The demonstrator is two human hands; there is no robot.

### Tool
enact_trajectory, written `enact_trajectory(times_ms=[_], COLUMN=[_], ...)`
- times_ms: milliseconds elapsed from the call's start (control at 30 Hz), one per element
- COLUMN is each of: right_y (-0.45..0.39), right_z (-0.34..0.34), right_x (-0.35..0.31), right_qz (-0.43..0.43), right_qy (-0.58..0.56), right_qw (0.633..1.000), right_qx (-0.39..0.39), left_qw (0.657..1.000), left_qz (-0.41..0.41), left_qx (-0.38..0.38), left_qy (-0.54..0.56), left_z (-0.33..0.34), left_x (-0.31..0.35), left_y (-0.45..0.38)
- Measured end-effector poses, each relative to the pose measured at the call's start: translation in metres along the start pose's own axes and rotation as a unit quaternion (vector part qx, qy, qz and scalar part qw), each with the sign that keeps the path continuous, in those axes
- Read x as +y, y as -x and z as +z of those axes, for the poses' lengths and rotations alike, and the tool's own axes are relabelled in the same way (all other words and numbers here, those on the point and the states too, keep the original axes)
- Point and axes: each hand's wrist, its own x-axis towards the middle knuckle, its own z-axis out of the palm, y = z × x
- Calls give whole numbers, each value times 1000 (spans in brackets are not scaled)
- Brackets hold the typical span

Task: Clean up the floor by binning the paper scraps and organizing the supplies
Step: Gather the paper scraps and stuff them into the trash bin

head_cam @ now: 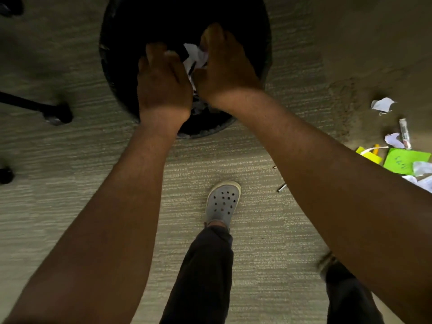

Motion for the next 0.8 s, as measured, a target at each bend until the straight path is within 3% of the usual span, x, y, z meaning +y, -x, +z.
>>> enact_trajectory(times_ms=[67,133,433,600,800], right_y=[1,4,47,90,147], right_z=[4,6,-22,-52,-84], right_x=[4,9,54,113,221], right_qz=[-17,-44,-88,-48,67], right_qy=[33,55,65,59,65], right_qw=[999,997,984,982,978], right_qx=[-37,-15,141,174,188], left_qw=[998,996,988,969,943], left_qz=[-37,-29,148,238,280], left_qx=[-58,-79,-38,-66,-177], left_qy=[-14,-18,-2,-6,-20], left_z=[7,11,20,52,124], left_x=[-9,-15,22,70,123], left_y=[1,7,51,87,142])
